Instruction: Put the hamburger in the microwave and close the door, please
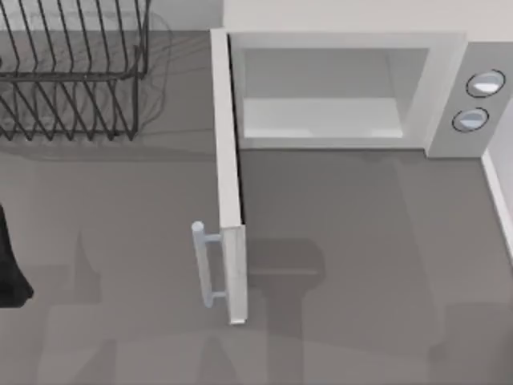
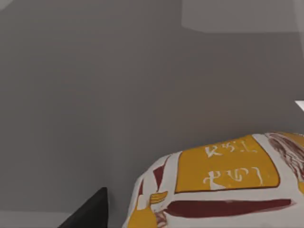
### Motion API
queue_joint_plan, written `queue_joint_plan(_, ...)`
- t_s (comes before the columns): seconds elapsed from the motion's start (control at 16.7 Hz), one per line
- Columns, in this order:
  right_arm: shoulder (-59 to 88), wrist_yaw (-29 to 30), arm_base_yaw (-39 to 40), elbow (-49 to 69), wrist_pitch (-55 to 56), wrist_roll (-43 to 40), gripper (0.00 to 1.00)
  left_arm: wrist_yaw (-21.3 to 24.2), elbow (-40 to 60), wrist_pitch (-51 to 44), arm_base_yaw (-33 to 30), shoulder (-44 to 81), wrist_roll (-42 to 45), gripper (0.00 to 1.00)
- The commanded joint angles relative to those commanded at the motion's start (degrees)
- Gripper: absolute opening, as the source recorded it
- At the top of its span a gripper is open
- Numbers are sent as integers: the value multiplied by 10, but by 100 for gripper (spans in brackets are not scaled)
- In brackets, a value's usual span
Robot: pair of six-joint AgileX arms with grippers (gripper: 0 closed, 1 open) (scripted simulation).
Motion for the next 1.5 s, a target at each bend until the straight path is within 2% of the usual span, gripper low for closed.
queue_joint_plan(0.06, 0, 0, 0, 0, 0, 0, 100, 0, 0, 0, 0, 0, 0, 100)
queue_joint_plan(0.84, 0, 0, 0, 0, 0, 0, 2, 0, 0, 0, 0, 0, 0, 100)
queue_joint_plan(1.32, 0, 0, 0, 0, 0, 0, 0, 0, 0, 0, 0, 0, 0, 100)
queue_joint_plan(1.38, -40, -1, 1, 29, -66, 15, 0, 0, 0, 0, 0, 0, 0, 100)
queue_joint_plan(1.5, -43, -1, -1, 37, -75, 15, 0, 0, 0, 0, 0, 0, 0, 100)
